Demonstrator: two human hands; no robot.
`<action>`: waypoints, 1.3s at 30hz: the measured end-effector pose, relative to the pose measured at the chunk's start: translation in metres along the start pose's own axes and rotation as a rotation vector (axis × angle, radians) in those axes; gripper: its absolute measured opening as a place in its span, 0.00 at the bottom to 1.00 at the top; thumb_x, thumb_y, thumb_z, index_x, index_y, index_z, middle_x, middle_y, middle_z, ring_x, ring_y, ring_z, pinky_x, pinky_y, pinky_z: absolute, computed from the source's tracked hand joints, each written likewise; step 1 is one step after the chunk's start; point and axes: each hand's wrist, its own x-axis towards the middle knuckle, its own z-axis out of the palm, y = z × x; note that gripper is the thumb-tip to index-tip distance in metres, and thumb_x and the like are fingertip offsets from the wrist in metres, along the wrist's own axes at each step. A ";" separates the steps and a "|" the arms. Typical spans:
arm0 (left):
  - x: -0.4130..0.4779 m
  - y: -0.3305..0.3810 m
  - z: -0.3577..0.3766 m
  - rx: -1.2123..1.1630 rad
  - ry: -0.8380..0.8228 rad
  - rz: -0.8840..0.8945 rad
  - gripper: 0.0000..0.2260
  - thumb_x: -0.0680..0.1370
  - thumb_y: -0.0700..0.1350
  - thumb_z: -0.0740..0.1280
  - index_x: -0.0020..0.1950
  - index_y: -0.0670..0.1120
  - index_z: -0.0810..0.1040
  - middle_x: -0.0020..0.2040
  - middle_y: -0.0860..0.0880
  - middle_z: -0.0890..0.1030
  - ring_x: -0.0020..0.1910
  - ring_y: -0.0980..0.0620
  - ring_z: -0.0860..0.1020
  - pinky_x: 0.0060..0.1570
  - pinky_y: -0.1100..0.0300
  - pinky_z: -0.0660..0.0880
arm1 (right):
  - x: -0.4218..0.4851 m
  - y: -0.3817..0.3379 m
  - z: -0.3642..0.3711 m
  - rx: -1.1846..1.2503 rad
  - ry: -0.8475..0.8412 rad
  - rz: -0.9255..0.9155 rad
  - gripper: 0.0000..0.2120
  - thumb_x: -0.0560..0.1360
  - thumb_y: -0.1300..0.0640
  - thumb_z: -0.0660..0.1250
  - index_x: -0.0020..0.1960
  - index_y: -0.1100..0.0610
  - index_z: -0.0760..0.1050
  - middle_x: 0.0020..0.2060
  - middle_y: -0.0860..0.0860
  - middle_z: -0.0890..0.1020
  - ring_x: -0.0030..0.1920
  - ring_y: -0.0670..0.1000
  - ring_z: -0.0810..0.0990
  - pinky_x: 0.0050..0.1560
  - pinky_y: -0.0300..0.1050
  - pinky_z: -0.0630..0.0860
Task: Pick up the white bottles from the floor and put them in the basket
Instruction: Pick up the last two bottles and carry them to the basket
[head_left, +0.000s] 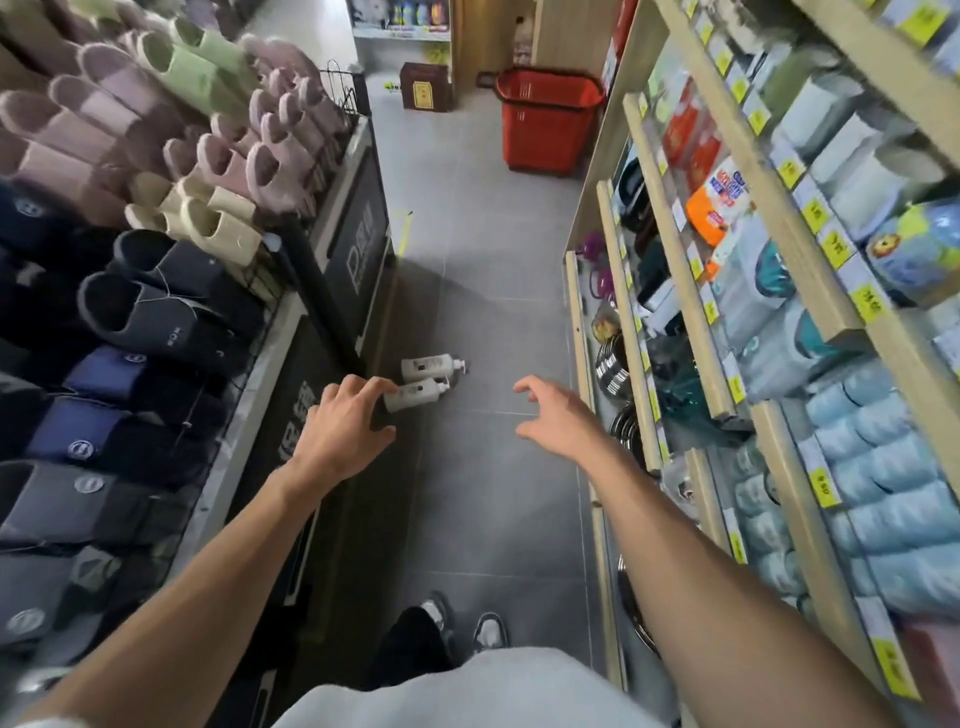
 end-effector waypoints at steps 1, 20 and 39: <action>0.011 -0.001 0.000 0.003 -0.008 -0.001 0.27 0.77 0.51 0.71 0.74 0.56 0.67 0.68 0.47 0.70 0.67 0.44 0.69 0.61 0.46 0.74 | 0.012 -0.001 -0.003 0.000 -0.001 0.002 0.28 0.73 0.56 0.72 0.71 0.46 0.70 0.68 0.49 0.75 0.66 0.55 0.75 0.62 0.53 0.75; 0.219 -0.088 -0.038 -0.097 -0.016 -0.120 0.25 0.76 0.51 0.71 0.71 0.57 0.68 0.67 0.46 0.71 0.66 0.43 0.69 0.59 0.44 0.74 | 0.243 -0.086 -0.045 -0.084 -0.093 -0.009 0.28 0.72 0.55 0.72 0.70 0.46 0.71 0.68 0.52 0.76 0.64 0.57 0.77 0.62 0.52 0.75; 0.450 -0.087 0.002 -0.146 -0.230 -0.340 0.25 0.78 0.52 0.69 0.73 0.58 0.66 0.68 0.49 0.70 0.66 0.47 0.69 0.61 0.50 0.72 | 0.539 -0.066 -0.040 -0.176 -0.417 -0.063 0.28 0.73 0.55 0.71 0.71 0.47 0.70 0.68 0.53 0.75 0.67 0.57 0.75 0.64 0.51 0.73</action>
